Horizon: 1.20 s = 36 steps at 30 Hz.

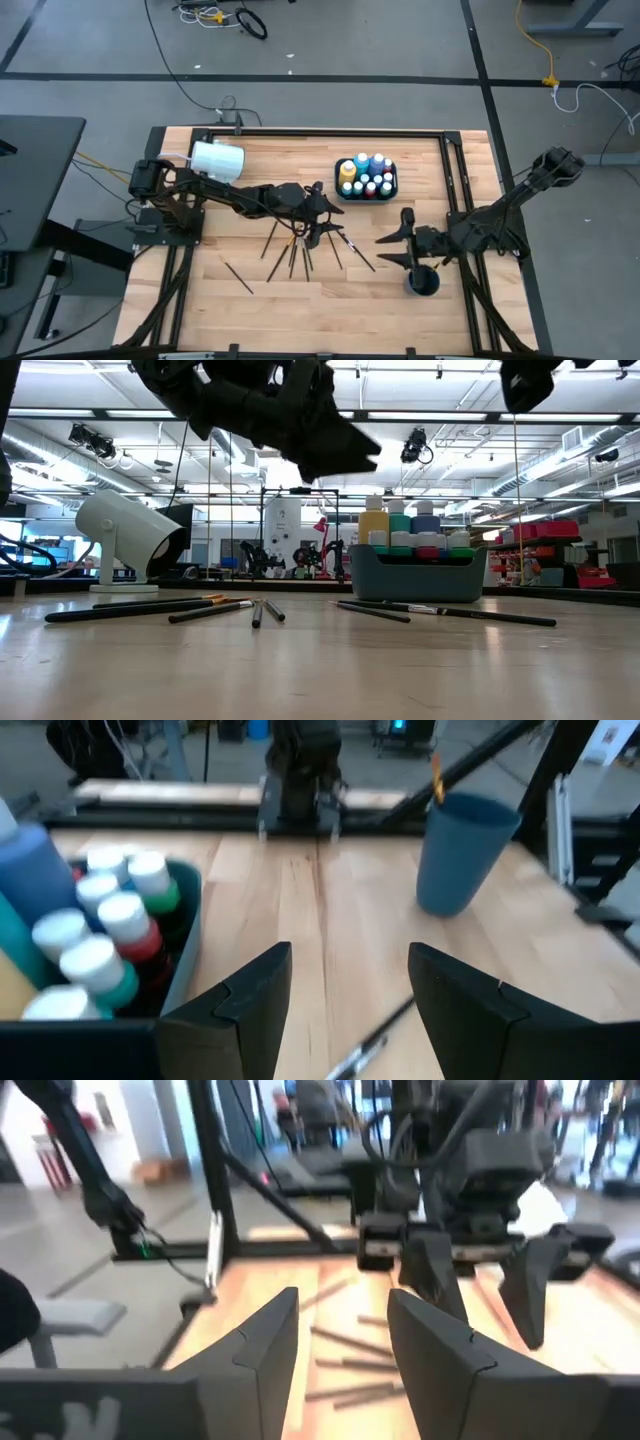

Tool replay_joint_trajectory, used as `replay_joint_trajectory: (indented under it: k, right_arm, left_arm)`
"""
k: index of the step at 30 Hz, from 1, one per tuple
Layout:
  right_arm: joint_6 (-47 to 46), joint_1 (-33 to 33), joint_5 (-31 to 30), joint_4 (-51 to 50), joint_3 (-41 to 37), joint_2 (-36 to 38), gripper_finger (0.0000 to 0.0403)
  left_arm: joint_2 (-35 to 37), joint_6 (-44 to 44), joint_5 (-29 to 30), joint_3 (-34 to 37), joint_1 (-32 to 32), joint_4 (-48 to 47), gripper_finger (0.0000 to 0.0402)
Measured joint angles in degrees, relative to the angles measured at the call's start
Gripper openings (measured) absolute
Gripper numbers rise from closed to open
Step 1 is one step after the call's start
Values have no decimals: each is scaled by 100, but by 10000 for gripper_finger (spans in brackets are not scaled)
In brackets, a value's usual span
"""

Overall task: Pick & Place Paint Supplies
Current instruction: Put the gold paint brush into the cup

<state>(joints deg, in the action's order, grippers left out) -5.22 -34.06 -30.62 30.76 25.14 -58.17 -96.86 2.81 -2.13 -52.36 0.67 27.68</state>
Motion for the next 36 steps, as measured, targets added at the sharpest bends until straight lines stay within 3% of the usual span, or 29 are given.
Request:
replay_joint_trajectory:
  k: [4, 9, 13, 19, 22, 27, 31, 36]
  right_arm:
    - [-276, 183, 21, -949, 331, -216, 158]
    - [-376, 422, 25, -1202, 361, -417, 158]
    - [-173, 570, 3, -1132, 363, -523, 158]
    - [-152, 651, 12, -994, 363, -566, 158]
    - [-158, 651, 16, -984, 363, -566, 158]
    - [-155, 651, 16, -973, 363, -568, 158]
    - [-74, 651, 18, -966, 363, -568, 158]
    - [14, 651, 17, -953, 363, -567, 158]
  left_arm:
    - [60, 3, 437, -1, 0, -698, 210]
    - [294, 449, 1351, -23, -2, -2122, 210]
    - [568, 1538, 2272, -79, 0, -3394, 210]
    - [587, 3270, 3171, -68, -17, -5138, 210]
    - [492, 3959, 3318, 77, -17, -5327, 210]
    - [492, 4799, 3015, 450, -17, -5329, 210]
    - [492, 5062, 2857, 775, -15, -5148, 210]
    - [492, 5064, 2760, 1183, -7, -4232, 210]
